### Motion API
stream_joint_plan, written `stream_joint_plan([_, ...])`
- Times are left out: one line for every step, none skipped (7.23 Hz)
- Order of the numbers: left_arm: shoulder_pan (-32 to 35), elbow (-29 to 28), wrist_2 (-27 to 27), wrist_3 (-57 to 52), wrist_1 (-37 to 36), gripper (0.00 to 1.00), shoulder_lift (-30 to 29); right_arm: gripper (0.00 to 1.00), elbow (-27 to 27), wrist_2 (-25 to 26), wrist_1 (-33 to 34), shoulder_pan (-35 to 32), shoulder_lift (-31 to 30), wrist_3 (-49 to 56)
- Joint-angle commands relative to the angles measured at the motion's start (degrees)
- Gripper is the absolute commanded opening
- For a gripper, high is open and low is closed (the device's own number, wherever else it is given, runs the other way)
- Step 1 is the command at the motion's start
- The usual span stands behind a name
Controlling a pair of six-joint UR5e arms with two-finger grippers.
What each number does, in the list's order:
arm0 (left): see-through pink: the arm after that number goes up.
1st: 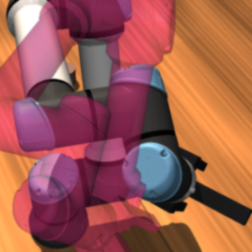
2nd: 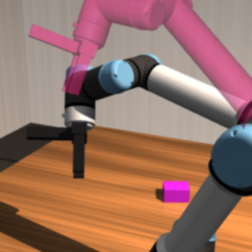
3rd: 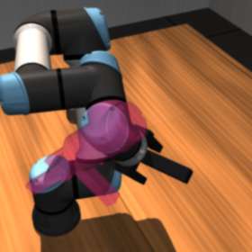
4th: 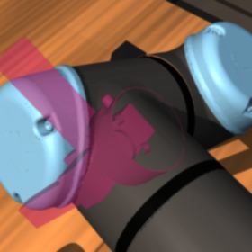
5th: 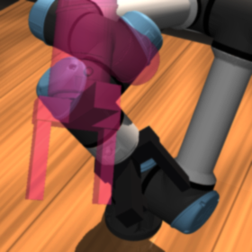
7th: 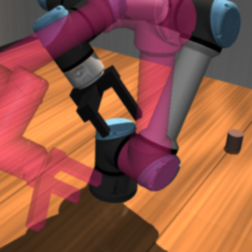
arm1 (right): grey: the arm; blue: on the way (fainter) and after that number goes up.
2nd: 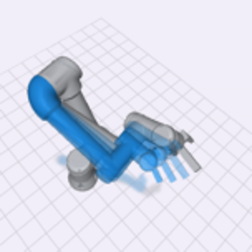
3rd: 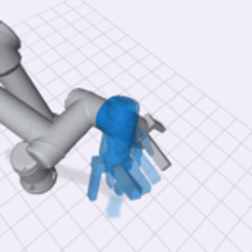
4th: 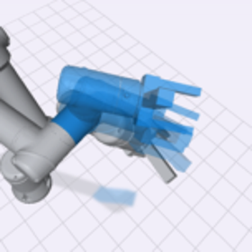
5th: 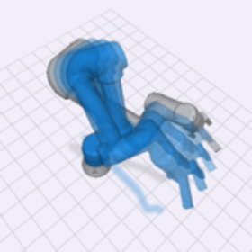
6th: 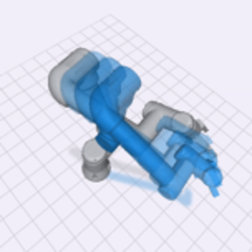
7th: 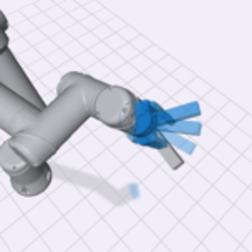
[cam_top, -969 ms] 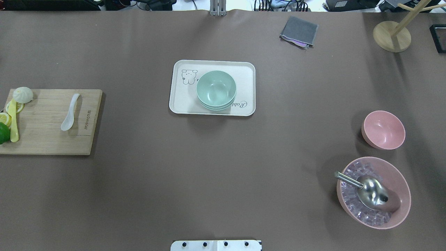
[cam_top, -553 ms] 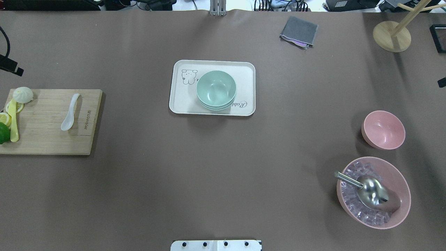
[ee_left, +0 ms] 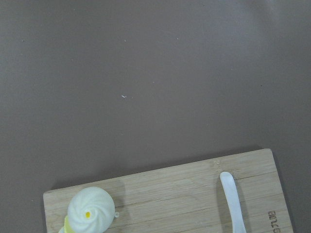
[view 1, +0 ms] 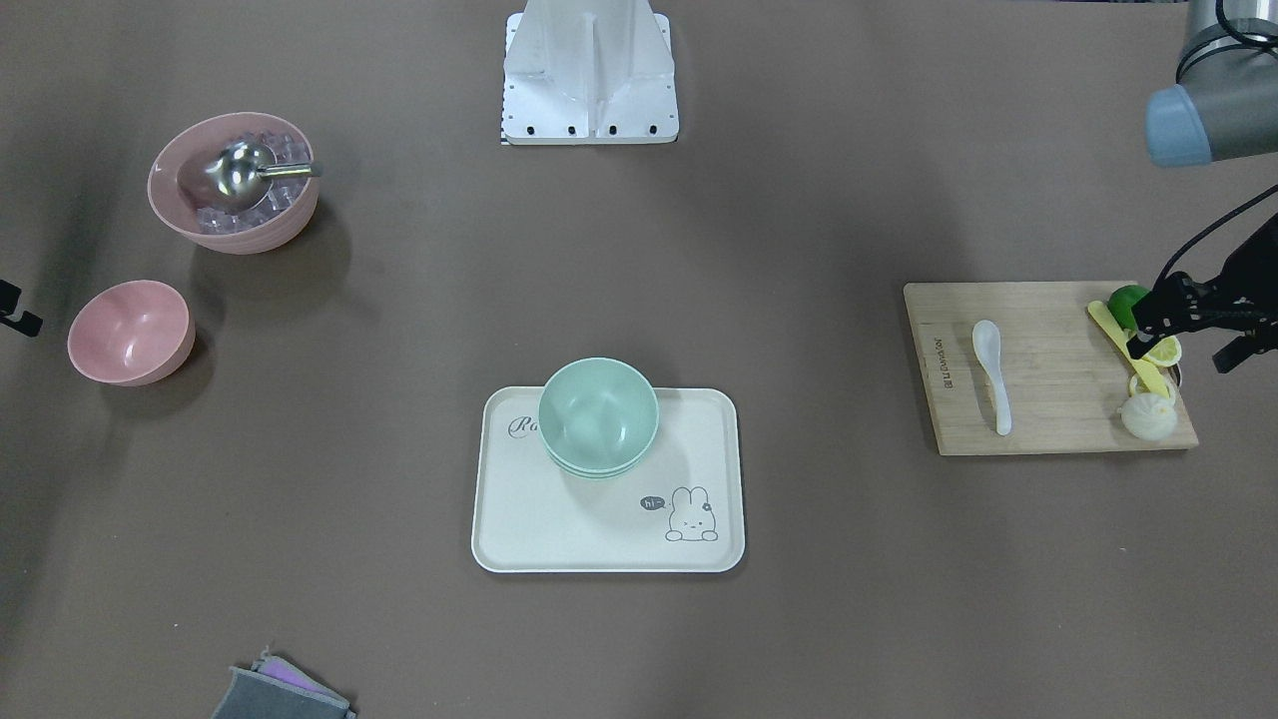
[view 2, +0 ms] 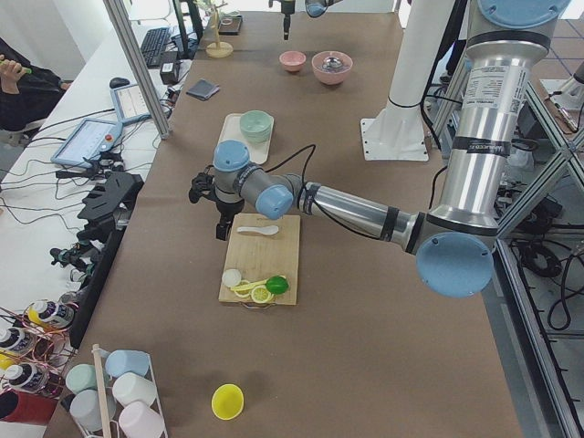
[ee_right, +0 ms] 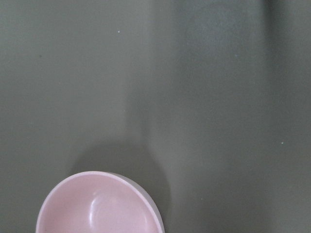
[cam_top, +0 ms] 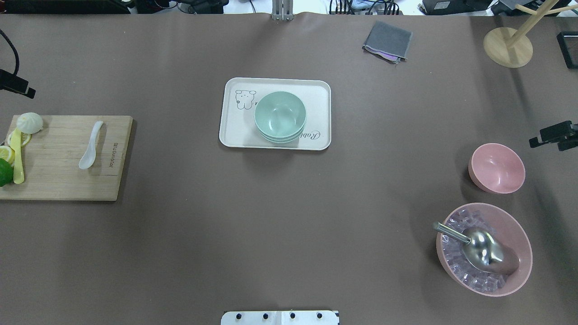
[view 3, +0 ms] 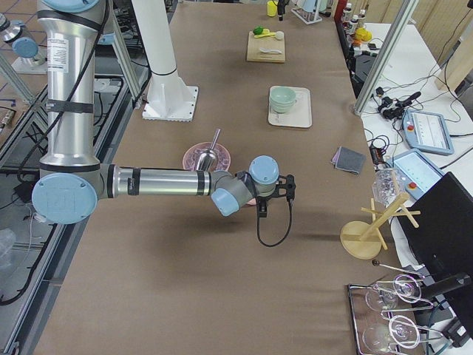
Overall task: Stack pink bowl on green and place spoon
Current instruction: 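Reach right gripper to pink bowl while left gripper reaches white spoon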
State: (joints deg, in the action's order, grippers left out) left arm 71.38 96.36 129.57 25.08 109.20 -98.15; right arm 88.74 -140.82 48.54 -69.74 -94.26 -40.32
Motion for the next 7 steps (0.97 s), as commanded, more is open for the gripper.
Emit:
stream_joint_plan([0.0,0.0,0.0,0.1,0.1,0.98,0.1,1.00,-2.3,0.2,-5.6,3.7,-0.5,-4.8])
stream_joint_plan([0.0,0.0,0.1,0.1,0.2,0.98,0.0,1.00,-2.5,0.5,-5.6,5.5,-0.4,-4.8])
stream_joint_plan([0.0,-0.2,0.1,0.0,0.7,0.98,0.1,0.81,-2.5,0.5,-5.6,6.0,-0.4,-4.8])
stream_joint_plan([0.0,-1.2,0.3,0.0,2.6,0.98,0.1,0.16,-2.5,0.5,-5.6,6.1,-0.4,-4.6])
stream_joint_plan([0.0,-3.2,0.4,0.1,5.5,0.98,0.1,0.00,-2.8,0.5,-5.6,6.3,-0.4,-4.2])
stream_joint_plan([0.0,-4.6,0.6,0.2,7.6,0.98,0.1,0.00,-2.8,0.5,-5.6,6.4,-0.1,-4.8])
stream_joint_plan([0.0,-4.5,0.6,0.2,7.6,0.98,0.1,0.00,-2.9,0.5,-5.6,6.4,-0.1,-4.9])
